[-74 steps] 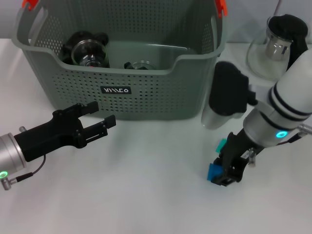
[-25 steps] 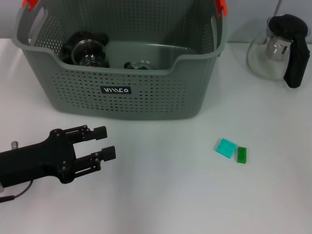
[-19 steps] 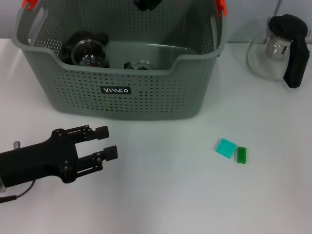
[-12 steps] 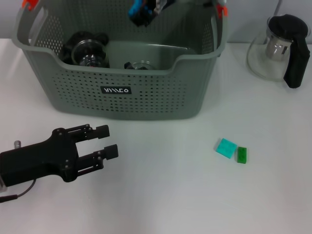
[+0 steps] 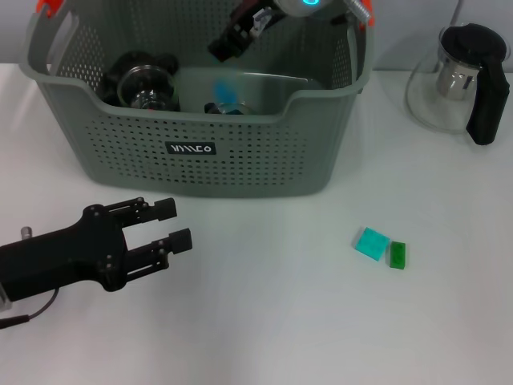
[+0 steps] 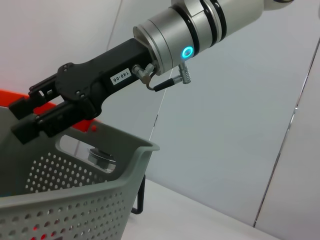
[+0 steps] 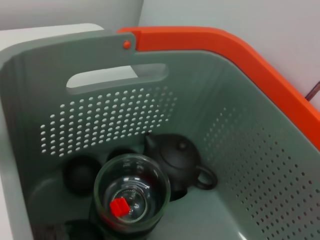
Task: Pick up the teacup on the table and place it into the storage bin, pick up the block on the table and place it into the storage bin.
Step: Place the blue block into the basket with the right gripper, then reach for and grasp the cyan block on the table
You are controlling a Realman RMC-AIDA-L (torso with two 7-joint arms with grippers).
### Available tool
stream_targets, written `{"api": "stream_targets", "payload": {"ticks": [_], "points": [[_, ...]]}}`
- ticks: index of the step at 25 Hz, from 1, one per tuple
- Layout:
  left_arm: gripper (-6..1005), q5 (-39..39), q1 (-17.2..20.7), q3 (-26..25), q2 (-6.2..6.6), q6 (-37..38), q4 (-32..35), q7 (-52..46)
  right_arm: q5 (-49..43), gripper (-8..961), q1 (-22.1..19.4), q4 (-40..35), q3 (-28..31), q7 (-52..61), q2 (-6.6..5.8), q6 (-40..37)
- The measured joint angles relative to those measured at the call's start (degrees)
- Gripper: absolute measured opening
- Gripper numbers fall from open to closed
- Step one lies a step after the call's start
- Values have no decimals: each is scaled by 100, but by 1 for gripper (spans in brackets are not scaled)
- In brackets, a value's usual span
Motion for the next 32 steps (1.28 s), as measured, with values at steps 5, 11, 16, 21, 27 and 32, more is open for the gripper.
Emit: {"api": "stream_targets", "payload": {"ticks": [5, 11, 16, 21, 27, 32], "points": [[579, -56, 6, 1, -1, -1, 0, 0, 154, 659, -181, -329, 34, -29, -25, -89], [579, -69, 22, 2, -1, 5, 0, 3, 1900, 694, -2046, -2946, 40, -842, -44, -447], [579, -70, 16, 1, -6, 2, -6, 3, 4427, 711, -4046, -4590, 275, -2379, -62, -830], [579, -69, -37, 3, -11, 0, -68, 1, 6297, 712, -5232, -4466, 911, -3604, -63, -2329], [579, -69, -69, 2, -10, -12, -81, -4, 6499, 713, -5793, -3548, 2215, -4412, -75, -4763], [580, -70, -72, 2, -10, -14, -91, -9, 4861, 712, -5807, -3566, 3457, -3934, -124, -5663]]}}
